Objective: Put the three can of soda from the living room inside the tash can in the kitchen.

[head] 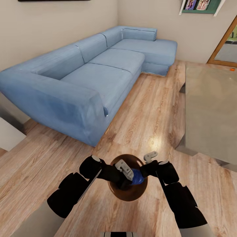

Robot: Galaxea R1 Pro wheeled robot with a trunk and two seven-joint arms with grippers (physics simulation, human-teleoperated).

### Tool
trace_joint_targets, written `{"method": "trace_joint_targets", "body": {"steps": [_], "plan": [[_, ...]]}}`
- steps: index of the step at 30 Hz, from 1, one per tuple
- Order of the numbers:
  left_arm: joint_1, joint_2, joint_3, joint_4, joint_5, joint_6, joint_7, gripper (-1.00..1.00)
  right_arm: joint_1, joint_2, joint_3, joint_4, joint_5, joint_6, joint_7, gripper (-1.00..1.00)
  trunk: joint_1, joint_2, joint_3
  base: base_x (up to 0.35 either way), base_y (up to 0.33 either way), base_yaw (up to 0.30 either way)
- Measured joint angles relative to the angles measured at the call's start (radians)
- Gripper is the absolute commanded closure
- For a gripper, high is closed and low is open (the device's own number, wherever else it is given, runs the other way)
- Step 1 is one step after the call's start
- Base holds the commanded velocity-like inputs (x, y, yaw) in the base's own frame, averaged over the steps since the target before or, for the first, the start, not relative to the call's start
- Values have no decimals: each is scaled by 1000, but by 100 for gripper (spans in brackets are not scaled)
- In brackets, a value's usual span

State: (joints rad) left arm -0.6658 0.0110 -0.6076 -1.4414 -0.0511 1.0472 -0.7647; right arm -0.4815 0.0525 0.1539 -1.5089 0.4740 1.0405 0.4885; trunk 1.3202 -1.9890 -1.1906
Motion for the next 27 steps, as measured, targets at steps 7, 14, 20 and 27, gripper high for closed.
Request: {"method": "trace_joint_targets", "body": {"steps": [7,14,20,27], "plan": [[0,3,-1,34,-2,-1,62,100,0,7,1,1,-5,1,-8,100,0,0,0,0,0,0],[0,0,-3,82,0,0,130,100,0,9,3,-1,-15,3,-7,100,0,0,0,0,0,0],[0,0,-6,106,3,0,141,100,0,10,3,-2,-15,3,-7,100,0,0,0,0,0,0],[0,-8,-8,148,67,0,193,-100,0,16,4,14,5,-2,-8,100,0,0,0,0,0,0]]}}
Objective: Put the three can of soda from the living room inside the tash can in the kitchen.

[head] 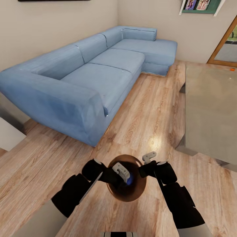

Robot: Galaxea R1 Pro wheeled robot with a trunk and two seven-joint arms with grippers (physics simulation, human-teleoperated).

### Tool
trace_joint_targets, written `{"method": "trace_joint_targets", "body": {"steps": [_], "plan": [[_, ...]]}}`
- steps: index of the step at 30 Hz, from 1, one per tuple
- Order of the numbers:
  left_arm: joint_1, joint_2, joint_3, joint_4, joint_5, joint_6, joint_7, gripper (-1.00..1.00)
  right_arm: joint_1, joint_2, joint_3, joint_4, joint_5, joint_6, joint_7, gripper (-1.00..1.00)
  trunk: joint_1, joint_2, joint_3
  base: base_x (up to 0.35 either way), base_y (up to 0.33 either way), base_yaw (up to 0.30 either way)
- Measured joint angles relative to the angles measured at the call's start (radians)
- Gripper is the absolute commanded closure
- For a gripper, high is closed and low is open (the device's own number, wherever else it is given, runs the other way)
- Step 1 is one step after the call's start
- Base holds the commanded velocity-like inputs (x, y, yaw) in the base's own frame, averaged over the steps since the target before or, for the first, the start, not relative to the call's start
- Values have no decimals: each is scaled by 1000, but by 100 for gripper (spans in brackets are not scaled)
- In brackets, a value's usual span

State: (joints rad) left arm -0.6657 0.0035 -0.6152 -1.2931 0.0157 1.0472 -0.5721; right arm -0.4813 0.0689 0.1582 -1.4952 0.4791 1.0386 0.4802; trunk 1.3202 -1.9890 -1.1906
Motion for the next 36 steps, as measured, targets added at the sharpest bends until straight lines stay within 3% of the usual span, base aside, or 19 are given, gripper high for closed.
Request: {"method": "trace_joint_targets", "body": {"steps": [15,21,29,33,36], "plan": [[0,-5,2,-1,-4,0,8,-100,0,0,0,-7,6,-1,-1,100,0,0,0,0,0,0],[1,14,6,-33,16,0,1,-100,0,0,0,-15,-5,0,0,100,0,0,0,0,0,0],[3,20,12,-84,-37,0,-14,-100,0,0,10,-13,-31,7,3,100,19,-35,-16,0,0,0],[3,26,13,-112,-14,0,-36,-100,0,0,12,-11,-4,1,-1,100,27,-49,-22,0,0,0],[3,36,14,-135,23,0,-59,-100,0,0,13,-5,-20,5,1,100,27,-49,-22,0,0,0]]}}
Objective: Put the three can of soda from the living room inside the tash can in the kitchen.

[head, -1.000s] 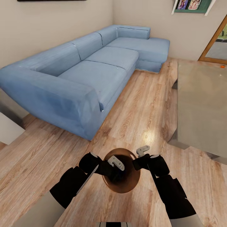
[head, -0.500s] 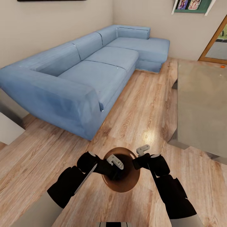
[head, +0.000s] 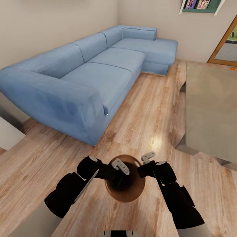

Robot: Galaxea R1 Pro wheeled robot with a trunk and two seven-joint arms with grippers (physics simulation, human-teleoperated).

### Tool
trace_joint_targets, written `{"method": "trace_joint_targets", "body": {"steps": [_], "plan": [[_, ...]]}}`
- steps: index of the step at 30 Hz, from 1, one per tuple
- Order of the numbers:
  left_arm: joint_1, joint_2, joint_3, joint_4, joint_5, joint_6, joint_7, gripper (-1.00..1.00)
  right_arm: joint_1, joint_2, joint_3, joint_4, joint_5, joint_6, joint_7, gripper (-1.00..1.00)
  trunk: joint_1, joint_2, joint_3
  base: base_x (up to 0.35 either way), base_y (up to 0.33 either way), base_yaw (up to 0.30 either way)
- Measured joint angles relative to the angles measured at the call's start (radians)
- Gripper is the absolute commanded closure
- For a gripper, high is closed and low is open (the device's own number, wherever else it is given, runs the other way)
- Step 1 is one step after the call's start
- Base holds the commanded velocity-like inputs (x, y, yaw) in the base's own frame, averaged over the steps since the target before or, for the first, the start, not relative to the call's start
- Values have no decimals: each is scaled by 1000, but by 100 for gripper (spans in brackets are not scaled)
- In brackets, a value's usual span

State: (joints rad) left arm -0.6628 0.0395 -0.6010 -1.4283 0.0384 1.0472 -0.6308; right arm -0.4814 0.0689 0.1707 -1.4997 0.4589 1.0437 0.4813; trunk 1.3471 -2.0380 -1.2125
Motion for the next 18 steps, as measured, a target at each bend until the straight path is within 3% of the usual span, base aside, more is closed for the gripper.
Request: {"method": "trace_joint_targets", "body": {"steps": [6,11,13,15,18], "plan": [[0,36,1,-32,84,0,-15,-100,0,0,-1,7,11,-3,-2,100,0,0,0,0,0,0],[0,107,0,-78,204,0,-17,-100,0,-1,-1,9,-3,0,-1,100,0,0,0,0,0,0],[0,127,0,-89,232,0,-17,-100,0,-1,-1,9,3,-1,-1,100,0,0,0,0,0,0],[0,168,1,-113,292,0,-31,-100,0,-1,-2,9,8,-2,-2,100,0,0,0,0,0,0],[0,201,2,-127,330,0,-67,-100,0,-1,-1,9,4,-1,-1,100,0,0,0,0,0,0]]}}
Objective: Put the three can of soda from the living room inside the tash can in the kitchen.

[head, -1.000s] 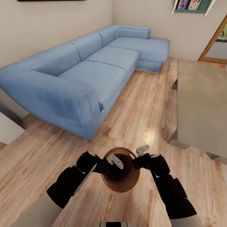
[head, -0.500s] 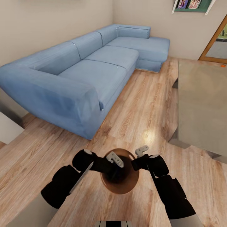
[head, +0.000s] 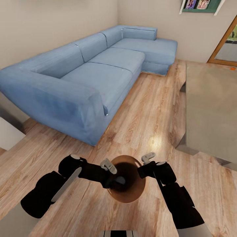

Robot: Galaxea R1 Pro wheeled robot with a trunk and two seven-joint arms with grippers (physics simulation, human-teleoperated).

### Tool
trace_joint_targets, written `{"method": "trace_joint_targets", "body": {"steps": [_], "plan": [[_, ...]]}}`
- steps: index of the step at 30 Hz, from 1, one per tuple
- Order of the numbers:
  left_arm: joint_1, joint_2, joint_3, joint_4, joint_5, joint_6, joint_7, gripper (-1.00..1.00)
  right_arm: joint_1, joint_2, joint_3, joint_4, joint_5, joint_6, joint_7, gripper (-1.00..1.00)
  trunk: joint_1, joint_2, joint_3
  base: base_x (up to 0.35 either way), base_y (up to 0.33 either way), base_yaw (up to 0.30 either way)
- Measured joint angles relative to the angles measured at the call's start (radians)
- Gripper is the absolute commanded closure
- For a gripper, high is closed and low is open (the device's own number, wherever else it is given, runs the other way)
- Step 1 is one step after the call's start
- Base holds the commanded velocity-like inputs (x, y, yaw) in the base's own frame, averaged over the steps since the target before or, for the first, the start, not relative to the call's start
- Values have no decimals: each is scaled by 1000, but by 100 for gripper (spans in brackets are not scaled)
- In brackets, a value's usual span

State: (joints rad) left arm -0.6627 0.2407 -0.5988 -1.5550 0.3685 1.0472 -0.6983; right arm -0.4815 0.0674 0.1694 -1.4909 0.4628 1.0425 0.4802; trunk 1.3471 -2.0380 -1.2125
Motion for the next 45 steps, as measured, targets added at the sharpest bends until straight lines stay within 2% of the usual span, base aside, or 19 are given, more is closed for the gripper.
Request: {"method": "trace_joint_targets", "body": {"steps": [1,3,5,8,9,12,13,16,17,21,26,28,33,35,38,42,44,45], "plan": [[0,22,2,-7,16,0,-38,-100,0,0,0,0,-2,0,0,100,0,0,0,0,0,0],[0,44,10,-12,26,0,-85,-100,0,0,0,0,-3,1,0,100,0,0,0,0,0,0],[0,63,37,-15,32,0,-136,-100,0,0,-1,0,1,0,0,100,0,0,0,0,0,0],[0,102,150,-19,40,0,-272,-100,0,0,-2,0,2,0,0,100,0,0,0,0,0,0],[0,113,172,-19,41,0,-299,-100,0,0,-2,0,0,0,0,100,0,0,0,0,0,0],[0,169,251,-19,42,0,-421,-100,0,-2,-6,0,-3,0,0,100,0,0,0,0,0,0],[0,194,304,-19,43,0,-481,-100,0,-4,-9,0,-3,1,0,100,-4,7,3,0,0,0],[1,217,385,-19,43,0,-559,-100,0,-7,-11,0,1,-1,-1,100,-15,28,12,0,0,0],[1,223,401,-19,42,0,-580,-100,0,-8,-12,-1,0,-1,0,100,-19,35,16,0,0,0],[4,233,421,-18,38,0,-608,-100,0,-12,-17,-3,-7,0,1,100,-34,63,28,0,0,0],[52,237,452,-17,35,-6,-617,-100,0,-16,-46,-9,2,-1,7,100,-54,98,44,0,0,0],[85,235,475,-16,24,-44,-614,-100,0,-23,-59,-15,-4,0,12,100,-61,112,50,0,0,0],[129,229,489,-16,-14,-117,-602,-100,1,-37,-72,-22,-2,-1,14,100,-80,147,66,0,0,0],[147,228,493,-15,-23,-156,-583,-100,2,-42,-96,-24,-14,1,16,100,-88,161,72,0,0,0],[155,228,503,-14,-26,-174,-574,-100,3,-45,-113,-29,4,-3,14,100,-100,182,81,0,0,0],[167,227,532,-13,-29,-187,-534,-100,5,-49,-125,-37,-11,0,17,100,-115,210,94,0,0,0],[180,225,544,-12,-30,-196,-428,-100,7,-59,-132,-40,-27,4,19,100,-123,224,100,0,0,0],[184,225,545,-12,-30,-201,-395,-100,8,-63,-134,-41,-22,3,18,100,-126,231,103,0,0,0]]}}
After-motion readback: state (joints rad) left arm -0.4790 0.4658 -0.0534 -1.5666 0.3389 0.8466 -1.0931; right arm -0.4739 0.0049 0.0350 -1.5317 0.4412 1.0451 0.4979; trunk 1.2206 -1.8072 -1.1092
